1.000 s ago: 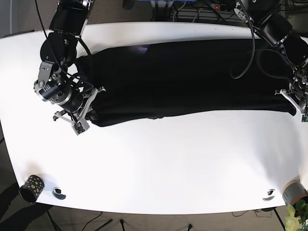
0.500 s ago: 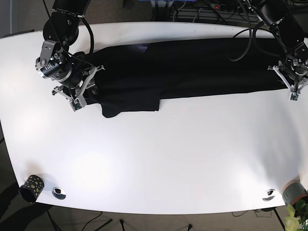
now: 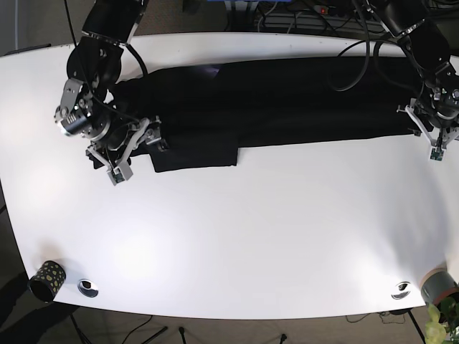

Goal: Fold the T-shirt properly
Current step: 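Fold the hem edge over toward the collar with both grippers, then press and square the folded strip with both grippers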

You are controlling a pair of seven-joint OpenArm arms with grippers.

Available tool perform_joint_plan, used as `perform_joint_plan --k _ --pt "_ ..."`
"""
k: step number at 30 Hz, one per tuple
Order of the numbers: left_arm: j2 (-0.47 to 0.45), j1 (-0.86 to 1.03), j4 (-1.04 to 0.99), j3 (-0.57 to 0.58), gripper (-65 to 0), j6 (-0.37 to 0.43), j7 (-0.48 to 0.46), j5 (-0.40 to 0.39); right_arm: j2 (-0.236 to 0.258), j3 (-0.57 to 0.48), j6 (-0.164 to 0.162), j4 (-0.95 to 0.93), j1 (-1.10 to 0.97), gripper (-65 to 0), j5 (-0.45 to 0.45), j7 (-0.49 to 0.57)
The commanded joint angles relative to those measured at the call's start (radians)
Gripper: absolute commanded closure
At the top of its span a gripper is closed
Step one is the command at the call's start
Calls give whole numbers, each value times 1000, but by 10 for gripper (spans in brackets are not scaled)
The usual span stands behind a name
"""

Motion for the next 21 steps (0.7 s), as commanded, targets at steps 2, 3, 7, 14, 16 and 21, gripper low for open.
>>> perform_joint_plan --k 2,3,7,14,16,21 --pt "8 0 -2 40 -319 2 -11 -9 11 7 5 -105 82 -618 22 -1" --pt "9 0 -12 49 -319 2 -11 -9 11 7 5 -135 101 -618 22 -1" --pt "11 3 -78 64 -319 2 -11 -6 13 7 5 -309 197 -618 11 0" --pt "6 38 -131 61 -318 2 -16 -9 22 7 5 -530 278 -618 10 13" --pt "6 41 -132 61 -318 2 -16 -9 21 7 5 -550 279 -599 11 23" --pt "6 53 -132 61 -318 2 -16 -9 4 7 5 -559 276 -346 20 29"
